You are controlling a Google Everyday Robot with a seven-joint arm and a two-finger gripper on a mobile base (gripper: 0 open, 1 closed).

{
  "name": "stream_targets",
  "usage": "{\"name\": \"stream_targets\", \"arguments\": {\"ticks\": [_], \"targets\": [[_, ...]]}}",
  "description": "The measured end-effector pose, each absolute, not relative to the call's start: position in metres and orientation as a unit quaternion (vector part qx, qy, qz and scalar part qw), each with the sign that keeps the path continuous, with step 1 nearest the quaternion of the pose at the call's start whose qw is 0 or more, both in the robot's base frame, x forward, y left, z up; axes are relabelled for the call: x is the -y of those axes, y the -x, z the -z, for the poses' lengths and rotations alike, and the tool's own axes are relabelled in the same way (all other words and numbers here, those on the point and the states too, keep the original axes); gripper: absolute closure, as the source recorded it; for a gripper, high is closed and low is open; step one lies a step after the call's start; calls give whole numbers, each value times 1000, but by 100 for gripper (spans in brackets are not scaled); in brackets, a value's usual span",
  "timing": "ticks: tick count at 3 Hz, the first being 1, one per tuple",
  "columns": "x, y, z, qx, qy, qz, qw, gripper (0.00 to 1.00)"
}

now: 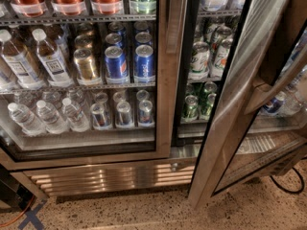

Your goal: Open right fridge door

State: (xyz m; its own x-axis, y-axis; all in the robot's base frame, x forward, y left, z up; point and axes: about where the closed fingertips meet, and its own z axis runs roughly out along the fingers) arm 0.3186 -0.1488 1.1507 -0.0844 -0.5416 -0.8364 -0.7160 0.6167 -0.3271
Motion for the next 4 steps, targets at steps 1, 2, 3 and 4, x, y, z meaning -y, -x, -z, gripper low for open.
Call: {"name": "stream_targets", "arguments": {"ticks": [1, 2, 3, 4], "targets": [[149, -319, -1151, -732, 430, -83, 523, 0], [149, -319, -1151, -732, 430, -83, 523, 0], [149, -319, -1151, -732, 430, -83, 523, 19], [149, -319, -1151, -732, 430, -83, 523, 29]]}}
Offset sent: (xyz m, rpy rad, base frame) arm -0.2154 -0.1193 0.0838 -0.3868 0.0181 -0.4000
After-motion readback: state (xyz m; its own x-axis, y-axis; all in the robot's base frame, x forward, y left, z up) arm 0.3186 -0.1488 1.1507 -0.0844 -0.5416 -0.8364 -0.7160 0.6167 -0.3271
